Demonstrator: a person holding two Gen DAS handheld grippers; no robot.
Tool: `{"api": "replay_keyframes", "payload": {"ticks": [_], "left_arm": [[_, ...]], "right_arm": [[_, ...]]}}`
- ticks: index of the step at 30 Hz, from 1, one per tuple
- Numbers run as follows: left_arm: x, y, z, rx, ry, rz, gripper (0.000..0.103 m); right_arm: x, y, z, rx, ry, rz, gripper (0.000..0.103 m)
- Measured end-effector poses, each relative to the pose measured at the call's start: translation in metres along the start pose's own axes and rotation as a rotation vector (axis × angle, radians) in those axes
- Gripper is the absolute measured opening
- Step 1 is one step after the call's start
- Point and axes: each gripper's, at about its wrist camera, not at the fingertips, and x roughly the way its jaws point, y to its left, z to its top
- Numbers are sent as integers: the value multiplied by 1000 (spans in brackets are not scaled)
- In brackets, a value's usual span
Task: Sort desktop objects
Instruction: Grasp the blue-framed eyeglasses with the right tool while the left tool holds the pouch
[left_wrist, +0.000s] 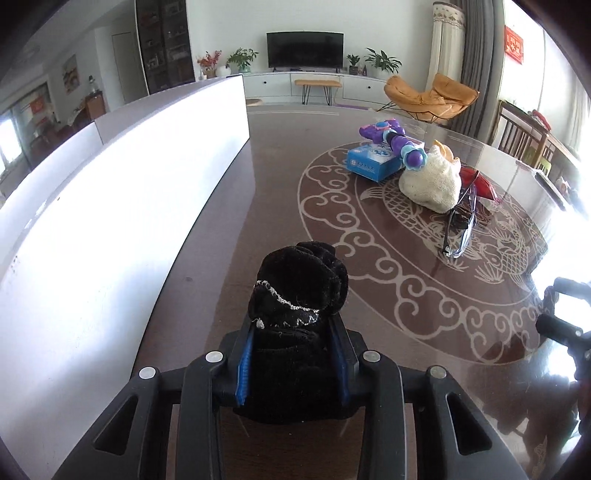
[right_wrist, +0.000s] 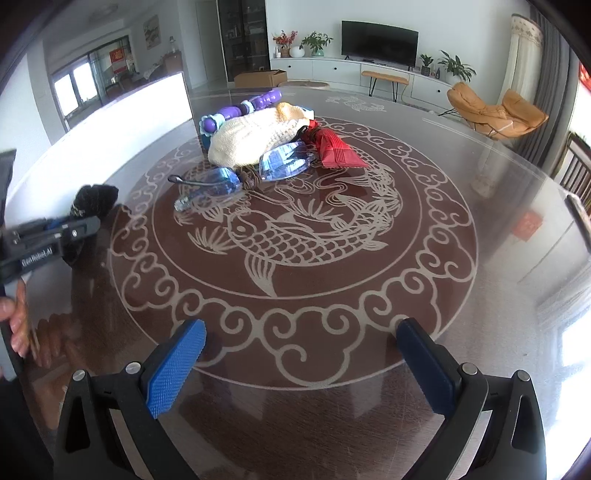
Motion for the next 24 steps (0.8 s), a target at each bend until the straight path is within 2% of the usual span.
{"api": "replay_keyframes", "payload": {"ticks": [2, 4, 7, 9, 10, 11, 12, 13, 16, 21, 24], "left_arm": [[0, -1, 1, -11, -4, -2, 35], [0, -4, 3, -2, -6, 15, 35], [-1, -1, 1, -14, -4, 0, 35], [-2, 0, 1, -23, -5, -11, 35], [-4, 0, -1, -22, -6, -9, 35], [-4, 0, -1, -21, -5, -8, 35], [-4, 0, -1, -21, -5, -8, 35], [-4, 0, -1, -21, -5, -10, 35], [-5, -1, -1, -16, -5, -8, 35], [-8, -14, -3, 48, -8, -41, 35], [-11, -24, -6, 68, -7, -100, 35]], "right_arm": [[4, 0, 20, 102, 13, 99, 103], [13, 9, 50, 164, 25, 140, 103], [39, 31, 93, 179, 35, 98, 103], [65, 45, 111, 169, 84, 25, 101], [76, 51, 114, 155, 105, -24, 90], [82, 55, 115, 141, 120, -70, 84], [81, 60, 115, 112, 91, -124, 72], [78, 61, 112, 94, 71, -142, 54], [67, 54, 99, 82, 24, -137, 34], [32, 30, 58, 45, -7, -91, 33], [3, 15, 18, 18, -21, -84, 33]]}}
